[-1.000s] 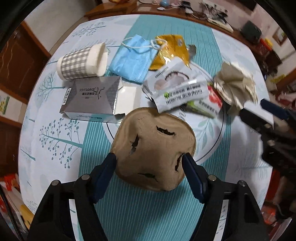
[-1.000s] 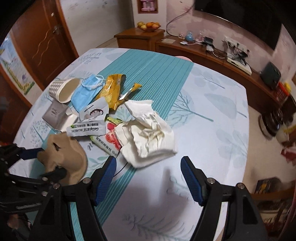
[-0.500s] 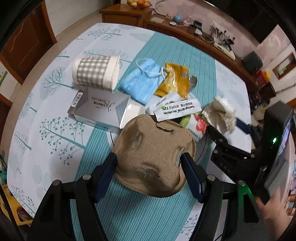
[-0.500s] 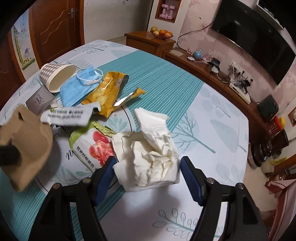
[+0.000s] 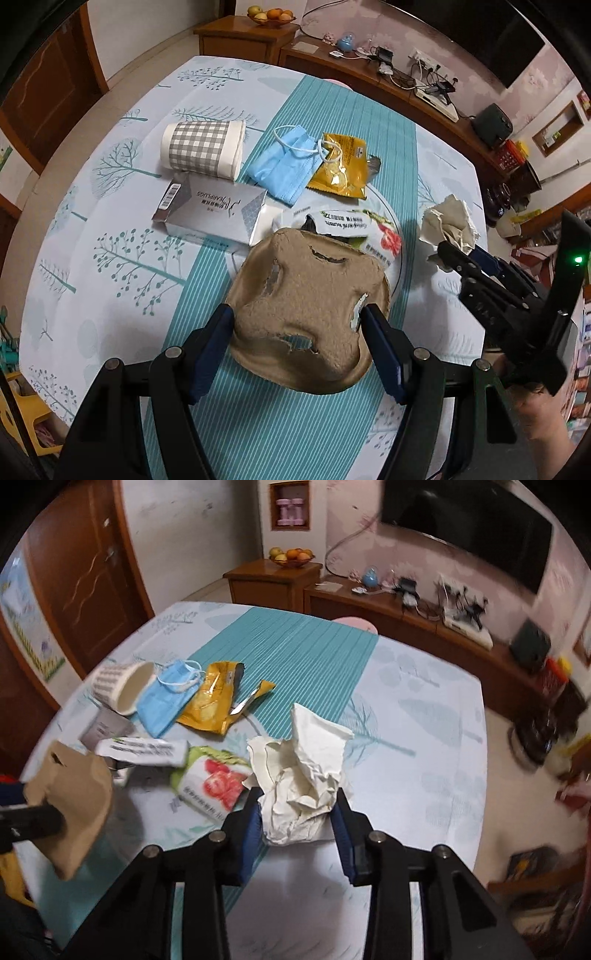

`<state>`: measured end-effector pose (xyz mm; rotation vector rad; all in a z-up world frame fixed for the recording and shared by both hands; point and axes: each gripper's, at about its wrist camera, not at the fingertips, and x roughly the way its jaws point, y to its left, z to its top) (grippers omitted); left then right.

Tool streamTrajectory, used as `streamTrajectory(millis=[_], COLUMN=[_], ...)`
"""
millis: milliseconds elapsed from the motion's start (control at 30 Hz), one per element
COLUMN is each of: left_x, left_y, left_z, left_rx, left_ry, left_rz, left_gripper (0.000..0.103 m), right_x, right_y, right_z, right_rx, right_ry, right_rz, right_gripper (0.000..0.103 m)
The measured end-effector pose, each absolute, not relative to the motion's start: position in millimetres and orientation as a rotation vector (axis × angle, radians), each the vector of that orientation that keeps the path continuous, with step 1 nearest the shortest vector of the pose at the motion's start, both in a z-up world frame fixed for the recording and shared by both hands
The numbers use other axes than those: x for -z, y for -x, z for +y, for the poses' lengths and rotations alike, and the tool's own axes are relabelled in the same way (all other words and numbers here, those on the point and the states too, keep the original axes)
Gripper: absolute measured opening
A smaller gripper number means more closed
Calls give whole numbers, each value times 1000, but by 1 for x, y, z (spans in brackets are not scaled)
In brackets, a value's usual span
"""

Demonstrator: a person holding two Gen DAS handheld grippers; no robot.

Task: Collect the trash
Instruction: 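Carry the egg tray and tissue to the black bin and open both grippers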

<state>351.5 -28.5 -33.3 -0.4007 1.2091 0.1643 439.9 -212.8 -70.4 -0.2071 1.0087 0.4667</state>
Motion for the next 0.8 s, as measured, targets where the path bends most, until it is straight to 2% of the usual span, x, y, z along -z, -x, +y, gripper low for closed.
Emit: streamTrajectory(millis=[400,800], left_x=[15,-14], left_y=[-276,-162], left_z=[-7,41], left_rx=[-22,232], left_ry=[303,122], left_rz=[1208,1128], left_gripper=[70,70], right_x=[40,5], right_y=[-339,-161], right_z=[-224,-185], right_rx=[-391,-160], right_ry=[2,-288], right_rz=[1062,963], right_gripper=[36,36])
